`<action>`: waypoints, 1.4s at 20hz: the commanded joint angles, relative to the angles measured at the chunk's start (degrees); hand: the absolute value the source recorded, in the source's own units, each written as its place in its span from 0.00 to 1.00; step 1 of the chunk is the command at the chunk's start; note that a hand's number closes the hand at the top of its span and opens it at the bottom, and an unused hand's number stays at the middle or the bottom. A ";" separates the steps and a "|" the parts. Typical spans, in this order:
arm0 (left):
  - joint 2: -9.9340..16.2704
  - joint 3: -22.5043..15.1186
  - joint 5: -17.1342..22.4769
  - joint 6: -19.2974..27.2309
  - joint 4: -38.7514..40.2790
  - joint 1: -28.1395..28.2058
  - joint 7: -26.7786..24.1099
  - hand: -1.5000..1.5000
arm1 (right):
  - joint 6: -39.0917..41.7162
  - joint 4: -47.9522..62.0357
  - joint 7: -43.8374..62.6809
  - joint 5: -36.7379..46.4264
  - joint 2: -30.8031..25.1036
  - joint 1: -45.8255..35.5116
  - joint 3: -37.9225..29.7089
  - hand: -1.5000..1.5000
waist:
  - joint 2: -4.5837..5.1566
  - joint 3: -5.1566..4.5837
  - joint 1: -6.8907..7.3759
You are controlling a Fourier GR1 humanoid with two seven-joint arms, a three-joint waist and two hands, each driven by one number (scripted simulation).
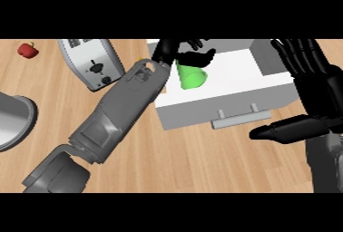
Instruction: Pick up the cup, place it into the drawer and close the drawer
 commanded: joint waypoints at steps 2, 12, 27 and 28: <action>-0.01 0.36 4.80 0.00 -1.44 2.52 -4.04 0.00 | 4.26 0.14 -0.28 -4.15 0.40 -0.38 1.66 0.00 | 0.46 -0.03 -1.50; -0.01 3.94 15.16 -0.95 -6.06 2.72 -14.01 0.00 | 20.65 0.75 4.84 -10.74 -3.41 0.37 12.79 1.00 | -0.34 -0.13 0.81; -0.01 4.79 20.07 -0.49 -5.42 6.74 -20.21 0.00 | 10.79 8.50 -1.45 27.56 -8.24 7.70 24.34 0.00 | -2.01 -0.05 9.63; 0.66 6.35 19.58 -2.06 -4.72 5.64 -20.14 0.00 | 9.60 11.91 -1.83 29.68 -7.41 6.73 25.80 0.00 | -1.89 -0.06 10.60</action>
